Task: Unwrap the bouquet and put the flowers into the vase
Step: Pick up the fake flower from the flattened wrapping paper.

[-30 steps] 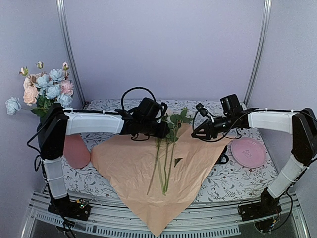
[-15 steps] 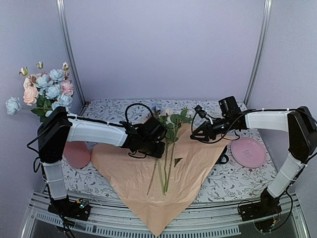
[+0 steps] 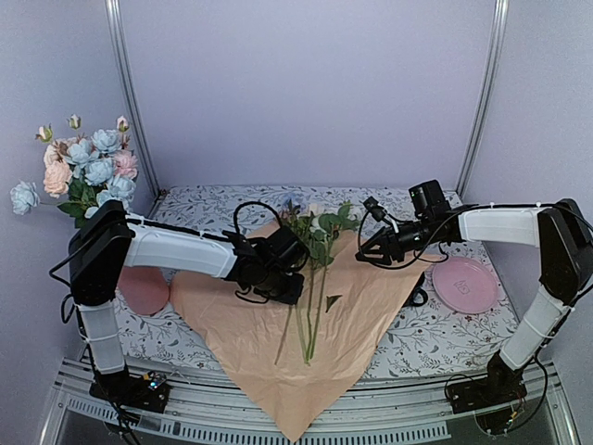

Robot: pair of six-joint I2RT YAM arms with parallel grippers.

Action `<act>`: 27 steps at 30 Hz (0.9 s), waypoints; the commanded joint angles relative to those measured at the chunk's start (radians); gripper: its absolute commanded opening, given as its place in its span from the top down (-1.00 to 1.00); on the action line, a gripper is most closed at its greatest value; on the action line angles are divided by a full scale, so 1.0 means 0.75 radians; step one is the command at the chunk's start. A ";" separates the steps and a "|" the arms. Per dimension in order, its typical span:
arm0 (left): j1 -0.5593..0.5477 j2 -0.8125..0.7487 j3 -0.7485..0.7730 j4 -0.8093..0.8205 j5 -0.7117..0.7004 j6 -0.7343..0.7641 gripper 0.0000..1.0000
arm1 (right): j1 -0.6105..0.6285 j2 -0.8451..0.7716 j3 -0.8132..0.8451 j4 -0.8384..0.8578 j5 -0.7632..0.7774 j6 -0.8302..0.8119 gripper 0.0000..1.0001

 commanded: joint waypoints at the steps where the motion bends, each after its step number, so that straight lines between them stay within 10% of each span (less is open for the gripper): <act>1: -0.007 0.015 0.009 -0.024 0.023 -0.019 0.52 | -0.002 0.013 -0.012 0.013 -0.018 -0.027 -0.02; 21: 0.016 0.095 -0.024 -0.018 0.083 -0.075 0.73 | -0.003 0.045 -0.006 0.007 -0.036 -0.034 -0.02; 27: 0.022 0.104 -0.040 -0.012 0.090 -0.089 0.47 | -0.002 0.056 -0.003 0.003 -0.044 -0.033 -0.03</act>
